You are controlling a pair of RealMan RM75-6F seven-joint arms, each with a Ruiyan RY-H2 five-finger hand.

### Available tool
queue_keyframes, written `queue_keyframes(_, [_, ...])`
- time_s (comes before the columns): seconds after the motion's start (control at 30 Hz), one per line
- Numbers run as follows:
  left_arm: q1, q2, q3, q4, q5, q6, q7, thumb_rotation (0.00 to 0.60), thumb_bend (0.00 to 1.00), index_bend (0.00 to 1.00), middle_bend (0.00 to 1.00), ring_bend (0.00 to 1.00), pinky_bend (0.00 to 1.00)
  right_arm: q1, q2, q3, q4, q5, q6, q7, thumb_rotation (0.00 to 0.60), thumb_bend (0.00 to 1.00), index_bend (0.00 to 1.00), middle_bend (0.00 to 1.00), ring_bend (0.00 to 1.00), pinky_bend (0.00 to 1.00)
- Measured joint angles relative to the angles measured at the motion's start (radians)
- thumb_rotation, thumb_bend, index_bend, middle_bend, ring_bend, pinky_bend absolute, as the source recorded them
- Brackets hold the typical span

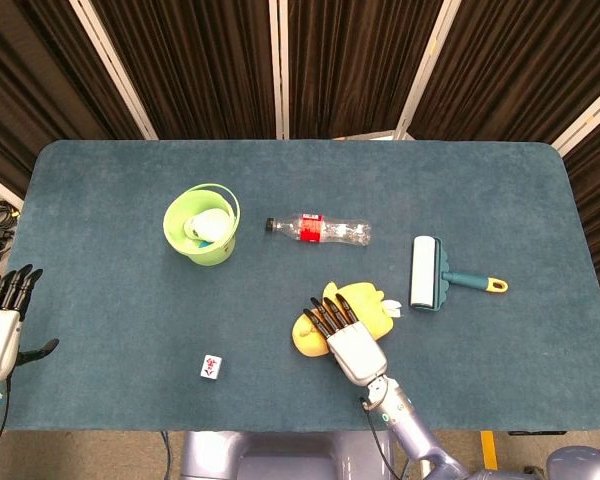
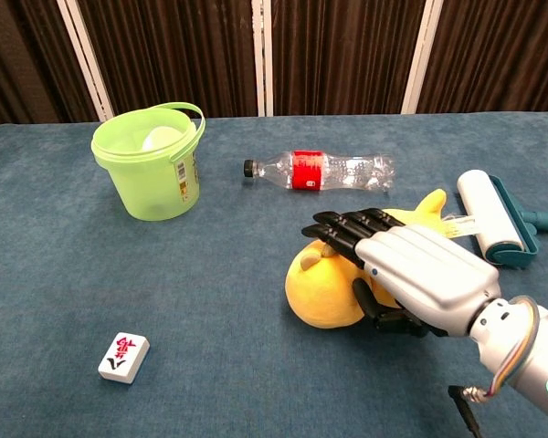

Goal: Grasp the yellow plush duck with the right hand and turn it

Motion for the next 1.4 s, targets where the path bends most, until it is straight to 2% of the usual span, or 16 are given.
queue_keyframes(0.27, [-0.001,-0.002,0.000,0.000,-0.004,-0.002,0.006,0.600,0.06,0.00,0.00,0.00,0.00,0.003,0.003,-0.003,-0.066,-0.035,0.017,-0.039,0.600,0.91,0.00,0.00,0.00,0.00])
queue_keyframes(0.7, [-0.002,0.000,-0.001,-0.001,-0.005,-0.004,0.002,0.600,0.06,0.00,0.00,0.00,0.00,0.015,-0.005,0.060,0.041,0.091,-0.051,-0.055,0.600,0.90,0.00,0.00,0.00,0.00])
queue_keyframes(0.87, [-0.002,0.000,-0.001,-0.001,-0.004,-0.002,0.003,0.600,0.06,0.00,0.00,0.00,0.00,0.016,0.007,0.081,0.046,0.113,-0.052,-0.053,0.600,0.90,0.00,0.00,0.00,0.00])
queue_keyframes(1.17, [0.000,0.001,-0.001,-0.005,0.000,0.004,0.002,0.600,0.06,0.00,0.00,0.00,0.00,0.010,0.065,0.108,0.005,0.123,-0.011,-0.061,0.600,0.90,0.00,0.00,0.00,0.00])
queue_keyframes(1.4, [0.003,0.005,0.002,-0.011,0.011,0.014,0.001,0.600,0.06,0.00,0.00,0.00,0.00,-0.056,0.135,0.075,-0.047,0.093,0.092,-0.036,0.600,0.90,0.00,0.00,0.00,0.00])
